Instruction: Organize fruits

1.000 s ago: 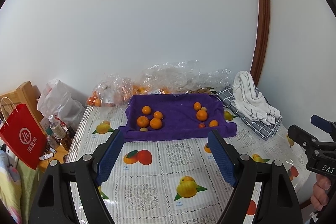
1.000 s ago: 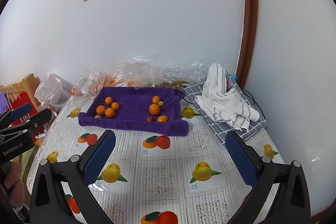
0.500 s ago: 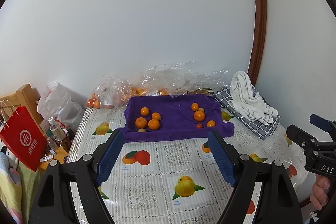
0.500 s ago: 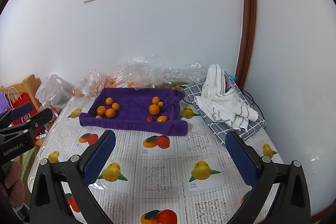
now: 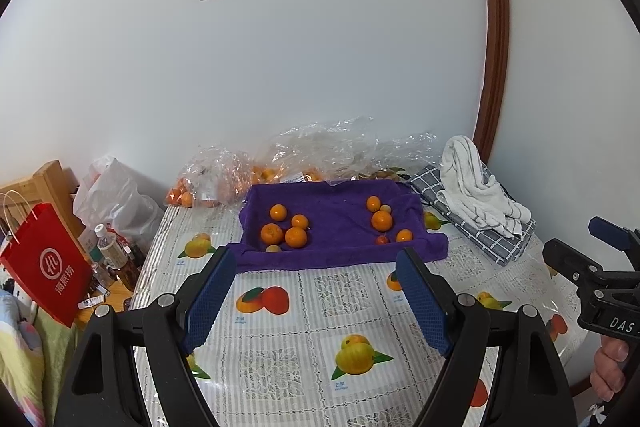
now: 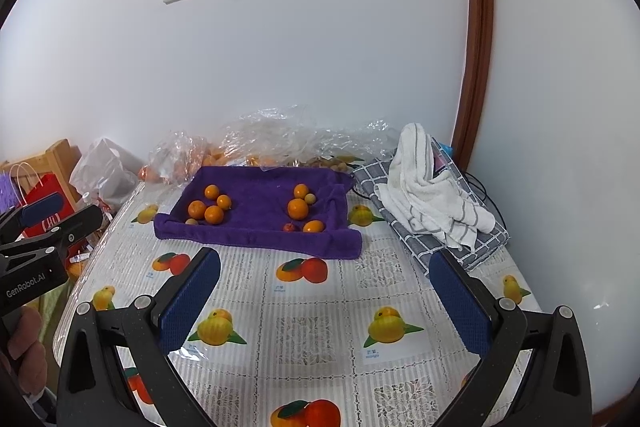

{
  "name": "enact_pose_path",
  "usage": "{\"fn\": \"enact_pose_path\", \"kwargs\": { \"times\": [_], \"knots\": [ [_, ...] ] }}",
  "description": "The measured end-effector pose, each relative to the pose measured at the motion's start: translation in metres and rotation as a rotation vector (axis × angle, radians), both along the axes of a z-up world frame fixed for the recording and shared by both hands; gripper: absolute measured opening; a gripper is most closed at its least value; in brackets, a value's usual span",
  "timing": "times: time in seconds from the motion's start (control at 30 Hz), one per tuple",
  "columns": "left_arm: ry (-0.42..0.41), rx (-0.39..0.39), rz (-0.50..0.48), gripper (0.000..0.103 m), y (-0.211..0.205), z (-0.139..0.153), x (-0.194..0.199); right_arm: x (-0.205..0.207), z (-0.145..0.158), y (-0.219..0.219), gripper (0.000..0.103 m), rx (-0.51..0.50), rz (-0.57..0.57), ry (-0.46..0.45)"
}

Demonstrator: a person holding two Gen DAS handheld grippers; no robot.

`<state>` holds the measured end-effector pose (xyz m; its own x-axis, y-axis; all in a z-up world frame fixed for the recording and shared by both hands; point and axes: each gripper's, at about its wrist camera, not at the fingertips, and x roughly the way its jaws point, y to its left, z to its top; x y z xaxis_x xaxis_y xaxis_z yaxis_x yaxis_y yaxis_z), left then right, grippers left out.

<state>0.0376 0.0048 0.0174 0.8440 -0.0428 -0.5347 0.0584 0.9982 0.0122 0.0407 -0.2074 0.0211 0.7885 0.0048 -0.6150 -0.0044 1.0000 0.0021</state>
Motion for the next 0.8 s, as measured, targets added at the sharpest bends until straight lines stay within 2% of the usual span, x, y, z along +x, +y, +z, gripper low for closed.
{"fn": "enact_pose_path", "kwargs": {
  "times": [0.4,0.8],
  "knots": [
    [-0.002,-0.003,0.0,0.081,0.002,0.002,-0.001,0.002,0.0,0.002,0.103,-0.011,0.006,0.004],
    [0.012,-0.005,-0.008,0.082,0.011,-0.013,0.01,0.006,-0.007,0.009,0.103,-0.013,0.014,0.006]
  ]
}}
